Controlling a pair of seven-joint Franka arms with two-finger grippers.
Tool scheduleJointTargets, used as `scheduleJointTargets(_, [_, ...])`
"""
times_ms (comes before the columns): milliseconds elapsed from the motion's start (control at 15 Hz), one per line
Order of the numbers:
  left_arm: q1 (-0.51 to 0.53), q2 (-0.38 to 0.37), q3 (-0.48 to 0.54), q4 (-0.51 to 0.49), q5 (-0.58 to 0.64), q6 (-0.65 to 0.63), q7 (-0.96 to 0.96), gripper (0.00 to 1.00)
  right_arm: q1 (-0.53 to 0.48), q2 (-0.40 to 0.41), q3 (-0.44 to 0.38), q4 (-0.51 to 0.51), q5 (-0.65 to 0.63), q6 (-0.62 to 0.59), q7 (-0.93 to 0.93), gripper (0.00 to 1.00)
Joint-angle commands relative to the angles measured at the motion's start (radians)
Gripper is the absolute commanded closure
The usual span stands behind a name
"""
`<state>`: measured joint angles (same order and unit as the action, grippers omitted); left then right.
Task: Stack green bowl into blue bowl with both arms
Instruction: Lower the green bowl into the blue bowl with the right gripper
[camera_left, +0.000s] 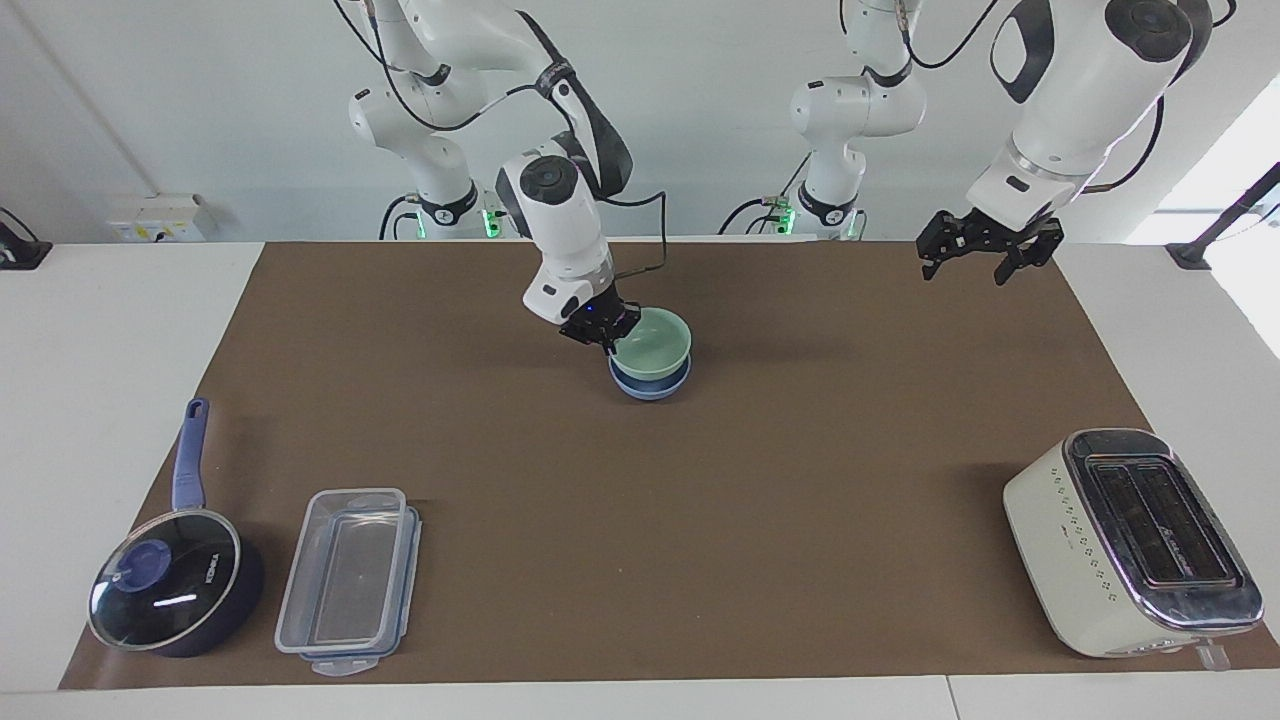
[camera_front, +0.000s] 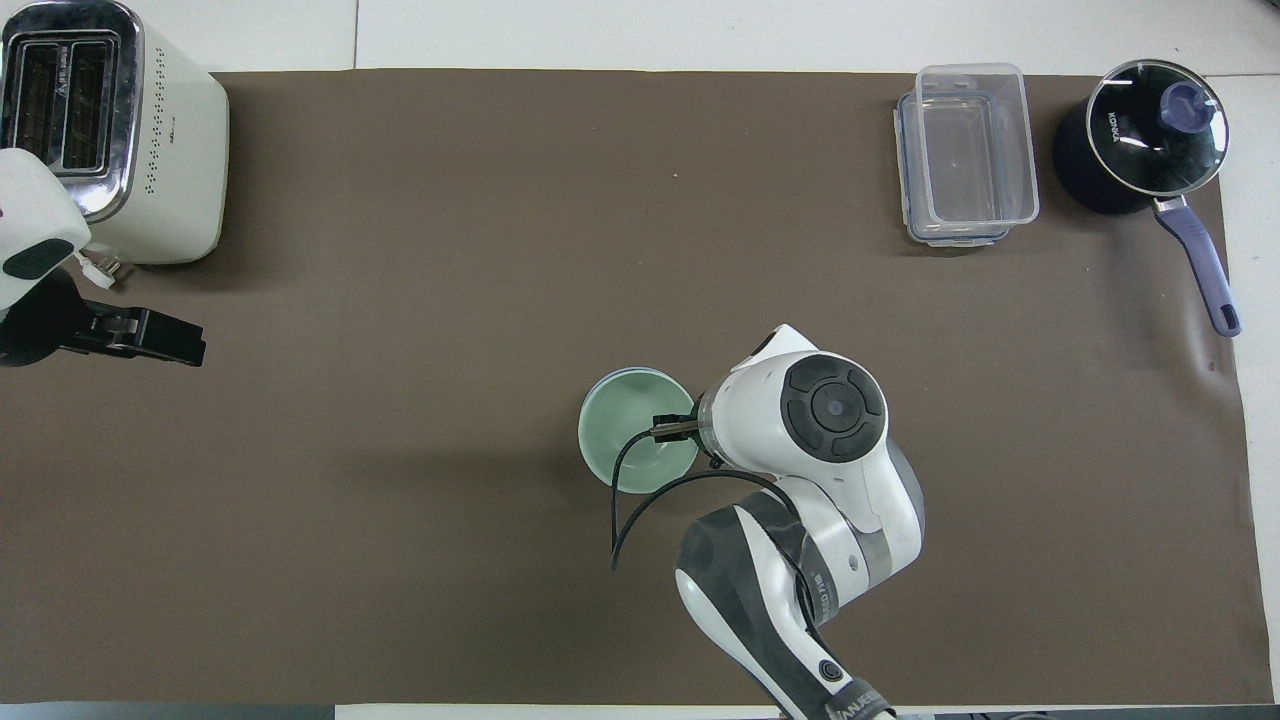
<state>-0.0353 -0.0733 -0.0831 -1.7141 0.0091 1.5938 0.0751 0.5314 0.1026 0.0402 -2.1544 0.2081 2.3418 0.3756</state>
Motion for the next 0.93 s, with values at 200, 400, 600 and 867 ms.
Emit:
scheduleJointTargets(200, [0.011, 0.001, -0.003, 0.011, 0.023, -0.005, 0.003, 0.0, 0.005, -0.031, -0.006, -0.053, -0.001, 0.067, -0.026, 1.0])
scheduleJointTargets(400, [0.015, 0.0, -0.003, 0.011, 0.011, -0.029, 0.003, 0.0, 0.005, -0.031, -0.006, -0.048, -0.003, 0.065, -0.026, 0.79])
scheduleJointTargets(600, [0.015, 0.001, -0.003, 0.017, -0.006, -0.046, -0.062, 0.0, 0.007, -0.029, -0.006, -0.024, -0.003, 0.05, -0.021, 0.0])
scheduleJointTargets(867, [0.017, 0.001, -0.003, 0.017, -0.006, -0.044, -0.08, 0.0, -0.068, -0.121, -0.011, -0.022, -0.001, -0.03, -0.023, 0.0])
